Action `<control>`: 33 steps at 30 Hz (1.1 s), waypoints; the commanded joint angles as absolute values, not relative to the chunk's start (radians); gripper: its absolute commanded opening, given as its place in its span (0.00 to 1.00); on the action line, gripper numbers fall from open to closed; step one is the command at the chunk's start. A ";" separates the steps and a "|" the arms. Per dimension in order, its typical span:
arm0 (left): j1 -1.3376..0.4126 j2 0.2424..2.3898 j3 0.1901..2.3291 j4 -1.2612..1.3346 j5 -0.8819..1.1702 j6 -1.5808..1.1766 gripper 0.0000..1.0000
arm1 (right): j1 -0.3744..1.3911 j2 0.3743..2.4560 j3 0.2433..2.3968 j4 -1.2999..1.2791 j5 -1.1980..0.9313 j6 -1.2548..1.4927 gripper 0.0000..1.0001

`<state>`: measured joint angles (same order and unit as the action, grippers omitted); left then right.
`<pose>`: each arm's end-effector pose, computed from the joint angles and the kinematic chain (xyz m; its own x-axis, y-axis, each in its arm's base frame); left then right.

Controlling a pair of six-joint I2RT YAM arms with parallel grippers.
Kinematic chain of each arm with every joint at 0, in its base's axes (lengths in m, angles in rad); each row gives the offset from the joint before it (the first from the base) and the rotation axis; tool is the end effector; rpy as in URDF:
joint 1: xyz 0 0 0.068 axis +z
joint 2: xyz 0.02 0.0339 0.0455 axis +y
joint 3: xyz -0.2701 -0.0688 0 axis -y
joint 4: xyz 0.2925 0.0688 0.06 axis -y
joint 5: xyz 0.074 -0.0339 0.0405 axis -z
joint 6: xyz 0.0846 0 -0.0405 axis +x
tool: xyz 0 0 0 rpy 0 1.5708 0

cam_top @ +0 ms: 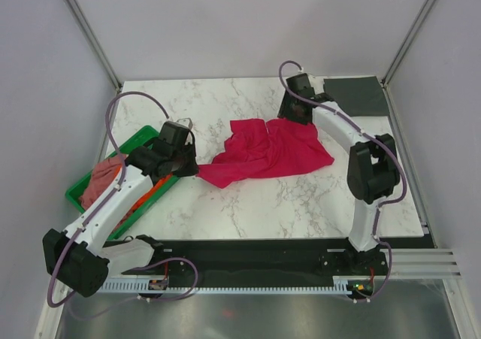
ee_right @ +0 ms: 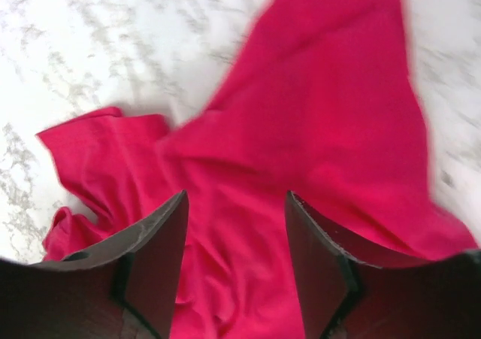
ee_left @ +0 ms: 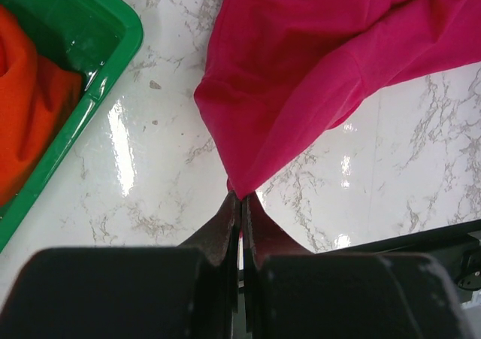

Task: Fold and stack the t-shirts
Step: Flatten the tshirt out

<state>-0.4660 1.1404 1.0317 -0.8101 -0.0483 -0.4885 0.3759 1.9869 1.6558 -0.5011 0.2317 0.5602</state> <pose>0.2705 -0.1315 0.2609 -0.8254 -0.1096 -0.5538 0.0399 0.9672 -0.2509 0.5006 0.1767 0.2066 -0.6961 0.2812 -0.6606 0.1846 0.9593 0.2139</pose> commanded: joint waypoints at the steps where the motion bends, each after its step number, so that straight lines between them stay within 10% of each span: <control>1: -0.457 1.152 1.092 -0.811 -0.092 -0.446 0.02 | 0.272 1.807 1.558 -0.669 0.301 0.751 0.64; 8: -0.456 1.161 1.157 -0.818 -0.054 -0.445 0.02 | 0.081 1.533 1.108 -0.602 0.261 0.854 0.64; 28: -0.456 1.180 1.161 -0.818 -0.035 -0.479 0.02 | 0.012 1.627 0.865 -0.229 0.133 0.899 0.50; 33: -0.456 1.226 1.244 -0.863 -0.123 -0.448 0.02 | 0.015 1.573 0.969 -0.410 0.338 0.757 0.04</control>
<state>-0.4603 1.2045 1.1542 -0.8444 -0.0498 -0.4824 0.0162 1.6184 0.8841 -0.3023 0.1696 0.8528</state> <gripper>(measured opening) 0.033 0.086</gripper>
